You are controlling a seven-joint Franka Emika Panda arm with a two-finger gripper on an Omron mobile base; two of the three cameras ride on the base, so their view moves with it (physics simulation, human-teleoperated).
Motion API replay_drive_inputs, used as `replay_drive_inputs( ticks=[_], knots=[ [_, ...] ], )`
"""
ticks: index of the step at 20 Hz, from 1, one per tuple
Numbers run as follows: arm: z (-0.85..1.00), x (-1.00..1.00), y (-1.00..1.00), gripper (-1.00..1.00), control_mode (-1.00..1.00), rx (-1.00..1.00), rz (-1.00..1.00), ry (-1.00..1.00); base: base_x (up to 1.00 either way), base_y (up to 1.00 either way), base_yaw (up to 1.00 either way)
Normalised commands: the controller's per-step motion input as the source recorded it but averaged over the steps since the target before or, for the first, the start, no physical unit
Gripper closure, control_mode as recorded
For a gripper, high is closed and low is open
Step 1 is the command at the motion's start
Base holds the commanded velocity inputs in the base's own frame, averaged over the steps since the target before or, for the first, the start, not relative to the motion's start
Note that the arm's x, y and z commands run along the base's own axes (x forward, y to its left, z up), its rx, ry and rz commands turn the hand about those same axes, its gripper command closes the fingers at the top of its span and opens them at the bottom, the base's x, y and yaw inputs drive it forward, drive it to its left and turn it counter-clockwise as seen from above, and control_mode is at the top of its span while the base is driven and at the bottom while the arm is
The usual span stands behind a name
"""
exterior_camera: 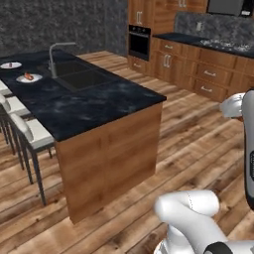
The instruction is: Pick up the apple and mango from the fridge and place one fruit on each plate on the dining counter.
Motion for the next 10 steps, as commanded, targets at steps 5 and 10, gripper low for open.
replay_drive_inputs(
  ticks=[5,10],
  knots=[
    [0.00,0.00,0.00,1.00,1.00,0.00,0.00,0.00,0.45,1.00,-0.07],
    [0.00,0.00,0.00,1.00,1.00,0.00,0.00,0.00,0.49,1.00,-0.10]
  ],
)
